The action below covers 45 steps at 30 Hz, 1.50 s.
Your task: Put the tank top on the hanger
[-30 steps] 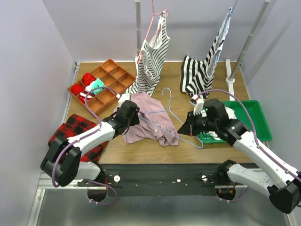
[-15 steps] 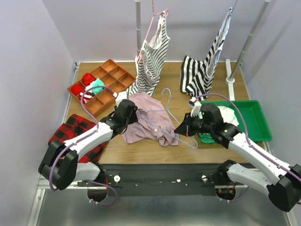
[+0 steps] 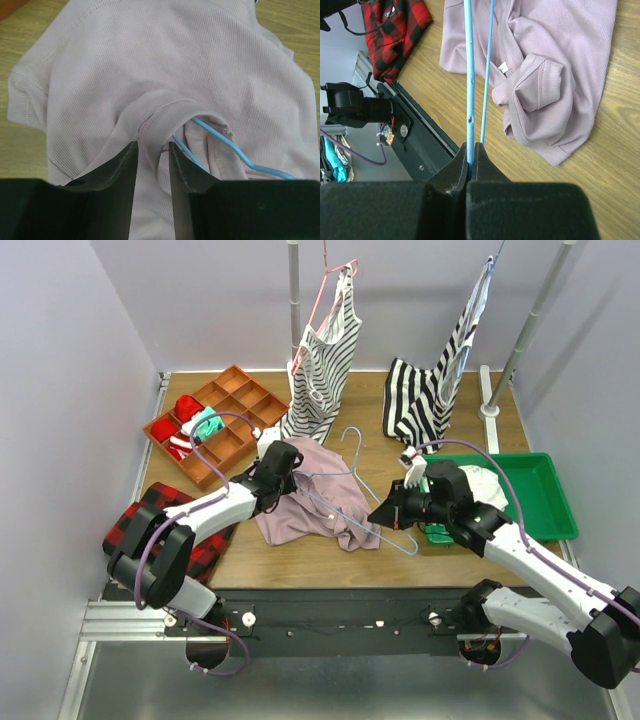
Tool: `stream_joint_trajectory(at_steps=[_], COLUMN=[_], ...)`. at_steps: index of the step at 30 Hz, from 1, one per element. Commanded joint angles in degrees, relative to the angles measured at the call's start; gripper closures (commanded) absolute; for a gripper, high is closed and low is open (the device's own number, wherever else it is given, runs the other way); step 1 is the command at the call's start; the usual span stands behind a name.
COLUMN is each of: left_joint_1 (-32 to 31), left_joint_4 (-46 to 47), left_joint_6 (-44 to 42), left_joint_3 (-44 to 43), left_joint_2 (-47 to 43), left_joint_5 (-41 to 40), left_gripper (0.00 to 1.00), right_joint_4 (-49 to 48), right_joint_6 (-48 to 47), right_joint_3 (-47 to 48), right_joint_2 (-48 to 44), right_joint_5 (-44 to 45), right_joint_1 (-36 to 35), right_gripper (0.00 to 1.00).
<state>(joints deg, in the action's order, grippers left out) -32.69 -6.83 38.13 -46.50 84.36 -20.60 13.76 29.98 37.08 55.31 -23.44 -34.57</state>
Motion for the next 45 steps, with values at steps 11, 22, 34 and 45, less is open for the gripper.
stream_joint_trajectory(at_steps=[11, 22, 34, 45], left_joint_1=[-0.1, -1.8, -2.7, -3.1], left_joint_4=[0.1, -6.2, -10.4, -10.3], left_joint_6=[-2.4, -1.8, -1.6, -4.0], left_joint_3=[-0.6, -0.6, 2.2, 7.6], left_joint_2=[-0.5, -13.9, -23.0, -32.6], left_joint_5=[-2.7, 0.1, 0.9, 6.4], left_gripper=[1.00, 1.00, 1.00, 0.67], right_joint_4=[-7.6, -17.6, -28.1, -34.7], right_joint_6=[-1.2, -3.3, -10.1, -11.8], right_joint_3=[-1.2, -1.2, 5.0, 9.0], right_joint_2=[3.6, 9.3, 24.0, 34.2], right_joint_5=[-3.8, -5.1, -0.4, 2.6], right_joint_1=[-0.7, -3.0, -12.4, -12.6], right_gripper=[0.99, 0.99, 0.99, 0.99])
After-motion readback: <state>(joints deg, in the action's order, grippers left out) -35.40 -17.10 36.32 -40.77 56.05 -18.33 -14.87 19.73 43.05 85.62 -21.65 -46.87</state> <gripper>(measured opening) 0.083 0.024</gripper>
